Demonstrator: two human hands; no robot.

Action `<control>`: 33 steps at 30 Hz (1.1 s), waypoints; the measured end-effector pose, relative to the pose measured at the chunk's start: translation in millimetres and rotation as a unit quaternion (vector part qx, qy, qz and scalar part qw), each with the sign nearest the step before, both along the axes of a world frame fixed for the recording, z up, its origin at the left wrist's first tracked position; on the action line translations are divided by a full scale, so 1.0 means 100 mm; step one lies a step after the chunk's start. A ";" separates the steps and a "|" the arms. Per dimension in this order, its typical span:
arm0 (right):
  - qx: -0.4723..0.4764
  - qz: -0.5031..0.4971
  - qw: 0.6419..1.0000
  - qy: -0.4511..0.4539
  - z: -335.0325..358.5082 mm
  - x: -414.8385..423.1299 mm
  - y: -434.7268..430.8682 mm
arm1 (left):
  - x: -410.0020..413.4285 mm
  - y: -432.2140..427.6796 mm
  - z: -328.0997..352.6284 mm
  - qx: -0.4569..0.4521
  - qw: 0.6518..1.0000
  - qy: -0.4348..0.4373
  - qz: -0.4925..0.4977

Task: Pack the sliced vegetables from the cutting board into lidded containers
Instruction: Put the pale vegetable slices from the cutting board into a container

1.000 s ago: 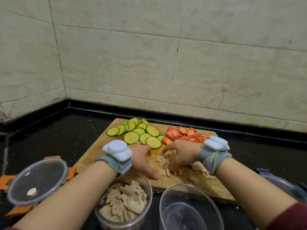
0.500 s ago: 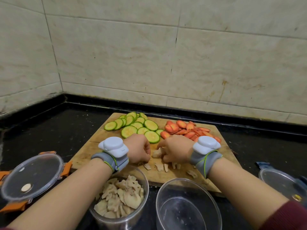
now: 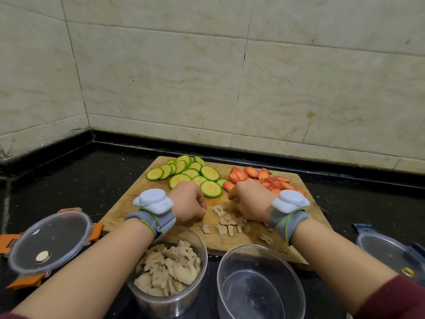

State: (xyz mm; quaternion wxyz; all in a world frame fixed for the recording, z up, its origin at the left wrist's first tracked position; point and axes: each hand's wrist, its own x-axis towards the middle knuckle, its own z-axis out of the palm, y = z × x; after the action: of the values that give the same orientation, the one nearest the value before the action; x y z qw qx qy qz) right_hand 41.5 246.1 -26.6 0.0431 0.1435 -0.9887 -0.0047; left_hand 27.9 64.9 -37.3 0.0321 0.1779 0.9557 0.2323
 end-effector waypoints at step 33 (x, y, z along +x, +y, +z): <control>-0.247 0.067 0.942 -0.219 0.41 0.94 -0.85 | 1.15 -0.86 0.28 0.078 0.996 0.030 0.012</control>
State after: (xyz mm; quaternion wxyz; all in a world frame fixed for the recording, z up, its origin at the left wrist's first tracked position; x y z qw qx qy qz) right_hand 135.4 161.0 13.9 -0.1400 0.1913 -0.9320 0.2742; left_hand 142.9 -21.3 -9.2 -0.0131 0.1755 0.9373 0.3007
